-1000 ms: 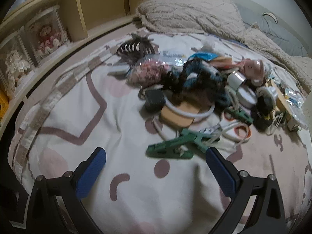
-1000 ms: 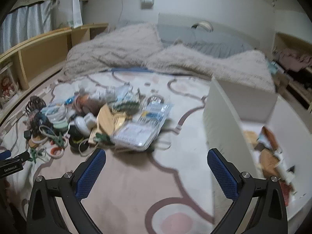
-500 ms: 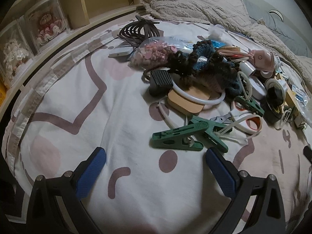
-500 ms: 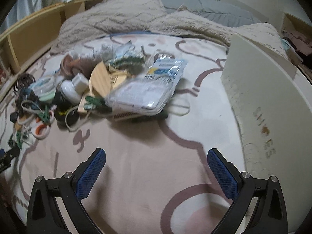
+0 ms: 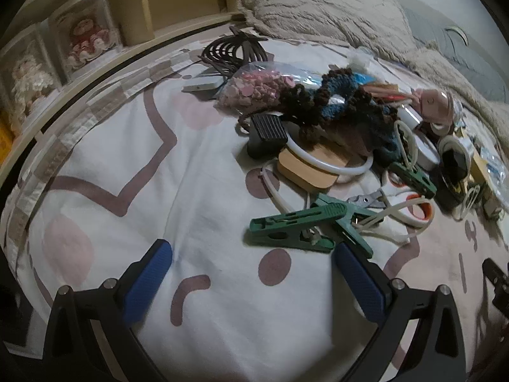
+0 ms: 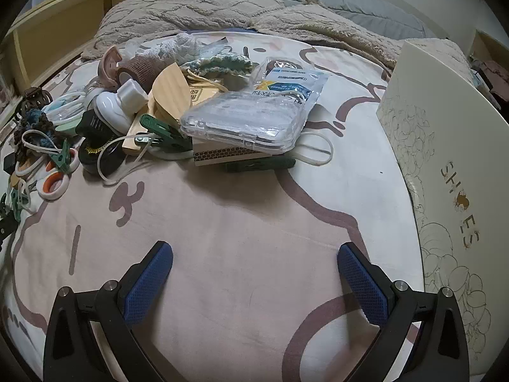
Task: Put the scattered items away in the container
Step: 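Close left tool on a green clothespin while right tool approaches clear plastic case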
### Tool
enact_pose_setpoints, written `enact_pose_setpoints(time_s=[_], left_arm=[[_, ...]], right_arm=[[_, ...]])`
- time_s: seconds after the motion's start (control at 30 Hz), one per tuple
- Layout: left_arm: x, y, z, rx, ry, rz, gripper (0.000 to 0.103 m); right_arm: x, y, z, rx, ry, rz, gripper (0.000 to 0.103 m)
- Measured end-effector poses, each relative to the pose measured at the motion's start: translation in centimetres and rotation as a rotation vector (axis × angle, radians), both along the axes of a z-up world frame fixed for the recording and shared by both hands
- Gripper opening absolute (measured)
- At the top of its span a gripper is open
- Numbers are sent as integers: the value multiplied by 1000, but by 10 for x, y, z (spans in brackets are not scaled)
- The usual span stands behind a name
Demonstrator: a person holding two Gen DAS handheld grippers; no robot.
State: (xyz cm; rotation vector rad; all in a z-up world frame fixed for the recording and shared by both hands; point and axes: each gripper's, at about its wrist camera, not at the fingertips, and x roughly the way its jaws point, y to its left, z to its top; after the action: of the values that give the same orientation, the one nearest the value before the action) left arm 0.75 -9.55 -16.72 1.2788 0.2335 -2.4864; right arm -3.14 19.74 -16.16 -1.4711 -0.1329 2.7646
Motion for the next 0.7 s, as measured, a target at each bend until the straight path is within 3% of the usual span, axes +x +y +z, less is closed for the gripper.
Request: enact_pose_setpoints(time_s=[0.3,0.7], left_arm=[[1,2,2,15,50,-16,102],[0,14,7,8,81,-76,67]], right_arm=[[0,2,-4,-29,14,-6,103],[0,3,-3,-53,23,-18,103]])
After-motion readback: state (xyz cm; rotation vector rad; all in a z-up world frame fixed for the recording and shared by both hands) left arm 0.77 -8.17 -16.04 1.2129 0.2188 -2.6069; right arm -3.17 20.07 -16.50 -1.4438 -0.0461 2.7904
